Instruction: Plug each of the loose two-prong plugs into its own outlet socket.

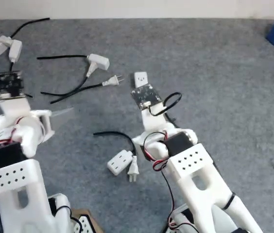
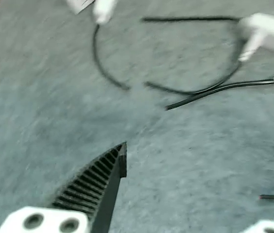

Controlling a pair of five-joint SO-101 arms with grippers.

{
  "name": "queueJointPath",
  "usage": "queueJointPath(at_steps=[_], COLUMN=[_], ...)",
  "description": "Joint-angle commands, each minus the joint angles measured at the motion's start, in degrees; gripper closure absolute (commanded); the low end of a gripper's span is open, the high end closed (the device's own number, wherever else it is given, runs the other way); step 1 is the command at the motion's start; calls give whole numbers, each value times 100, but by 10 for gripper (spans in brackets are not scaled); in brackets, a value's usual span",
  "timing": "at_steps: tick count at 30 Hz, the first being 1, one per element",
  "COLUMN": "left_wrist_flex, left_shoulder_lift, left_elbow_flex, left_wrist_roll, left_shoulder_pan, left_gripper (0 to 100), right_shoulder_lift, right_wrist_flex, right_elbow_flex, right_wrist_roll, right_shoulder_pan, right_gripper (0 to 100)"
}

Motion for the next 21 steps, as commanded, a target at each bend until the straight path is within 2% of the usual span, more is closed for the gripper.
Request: queueJointPath(at_steps=[1,10,21], left_wrist_flex=[-105,-167,-193], left_shoulder_lift=[-31,-31,-31], left_elbow_flex=[75,101,189], left_wrist_roll=[-35,-35,-273], left_shoulder_pan=[-426,-532,-611], left_gripper=[501,501,501], right_shoulder_lift=[-13,-22,-31], right_wrist_flex=[-92,-1991,-1956], right_elbow_flex=[242,2185,2097], right_wrist_roll=[26,0,-9], right_shoulder_pan=[57,-303,-488], right_gripper=[990,990,980])
